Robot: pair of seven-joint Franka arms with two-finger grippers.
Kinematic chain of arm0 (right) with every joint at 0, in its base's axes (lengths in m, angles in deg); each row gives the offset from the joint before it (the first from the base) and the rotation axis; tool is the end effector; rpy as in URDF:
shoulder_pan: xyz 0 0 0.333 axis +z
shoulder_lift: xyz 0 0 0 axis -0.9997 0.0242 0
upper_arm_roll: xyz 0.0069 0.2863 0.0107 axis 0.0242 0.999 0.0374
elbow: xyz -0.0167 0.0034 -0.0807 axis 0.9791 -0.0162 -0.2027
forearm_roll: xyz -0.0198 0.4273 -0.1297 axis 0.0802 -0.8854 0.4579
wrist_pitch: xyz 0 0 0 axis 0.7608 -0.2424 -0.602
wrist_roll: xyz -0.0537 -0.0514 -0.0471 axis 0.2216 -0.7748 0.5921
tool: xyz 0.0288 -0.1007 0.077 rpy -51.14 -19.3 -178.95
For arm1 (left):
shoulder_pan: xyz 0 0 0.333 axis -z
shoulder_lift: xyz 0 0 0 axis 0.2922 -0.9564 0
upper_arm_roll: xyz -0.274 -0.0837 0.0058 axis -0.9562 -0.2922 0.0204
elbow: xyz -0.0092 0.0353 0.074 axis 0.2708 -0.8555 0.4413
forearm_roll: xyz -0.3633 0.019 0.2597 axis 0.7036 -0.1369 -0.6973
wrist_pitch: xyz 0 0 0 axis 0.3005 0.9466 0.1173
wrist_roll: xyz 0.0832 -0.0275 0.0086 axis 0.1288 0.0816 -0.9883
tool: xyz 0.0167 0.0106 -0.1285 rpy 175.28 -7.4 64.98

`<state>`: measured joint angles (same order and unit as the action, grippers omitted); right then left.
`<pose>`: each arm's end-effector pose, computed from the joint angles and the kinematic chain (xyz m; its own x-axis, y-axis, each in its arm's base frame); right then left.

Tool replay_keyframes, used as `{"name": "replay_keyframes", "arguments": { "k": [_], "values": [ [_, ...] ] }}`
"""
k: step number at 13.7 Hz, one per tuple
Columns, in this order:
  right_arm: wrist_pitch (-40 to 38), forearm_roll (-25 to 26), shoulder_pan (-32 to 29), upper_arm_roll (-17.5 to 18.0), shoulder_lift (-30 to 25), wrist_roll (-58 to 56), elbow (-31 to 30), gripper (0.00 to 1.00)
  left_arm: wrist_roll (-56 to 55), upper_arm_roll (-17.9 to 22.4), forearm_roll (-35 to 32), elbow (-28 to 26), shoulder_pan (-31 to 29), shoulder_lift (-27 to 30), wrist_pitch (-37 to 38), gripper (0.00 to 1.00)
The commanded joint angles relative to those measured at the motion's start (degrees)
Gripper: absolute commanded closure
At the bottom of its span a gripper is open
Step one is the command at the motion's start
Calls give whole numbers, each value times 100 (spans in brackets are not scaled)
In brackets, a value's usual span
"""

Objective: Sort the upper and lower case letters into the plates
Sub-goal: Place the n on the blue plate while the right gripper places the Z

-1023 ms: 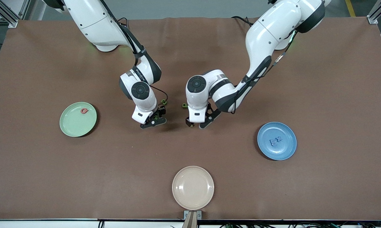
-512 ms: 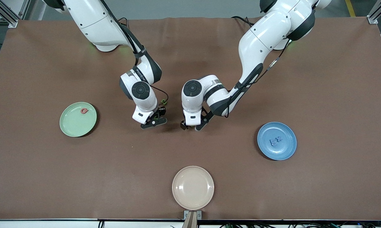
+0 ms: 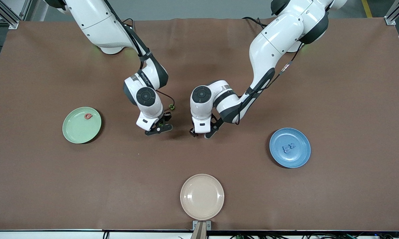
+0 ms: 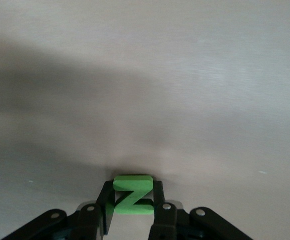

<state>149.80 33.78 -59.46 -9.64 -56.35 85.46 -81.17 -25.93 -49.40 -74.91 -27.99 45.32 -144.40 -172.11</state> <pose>0.5359 0.3241 0.0965 0.9643 0.2505 -0.0863 0.2560 -0.9649 0.0592 0.5216 -0.5545 0.0956 0.6571 0.7536 0.0171 0.7505 -0.6561 0.0791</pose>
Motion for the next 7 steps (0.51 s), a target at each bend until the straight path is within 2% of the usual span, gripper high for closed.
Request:
{"name": "replay_keyframes", "arguments": {
  "k": [1,3,5,6,7],
  "values": [
    [-822,6,-435,49,-714,-146,-100,80,-79,123,25,104,85,-60,24,36],
    [-1210,6,-839,49,-1118,-803,-240,80,-79,123,34,86,85,-60,24,50],
    [-1212,15,-1218,31,-1470,-1296,-634,79,-18,123,16,86,94,-43,24,86],
    [-1186,41,-1341,-4,-1585,-1403,-819,79,0,123,16,86,77,-8,33,98],
    [-1177,59,-1629,-4,-1673,-1630,-934,79,18,123,16,95,33,36,59,99]
  ]
}}
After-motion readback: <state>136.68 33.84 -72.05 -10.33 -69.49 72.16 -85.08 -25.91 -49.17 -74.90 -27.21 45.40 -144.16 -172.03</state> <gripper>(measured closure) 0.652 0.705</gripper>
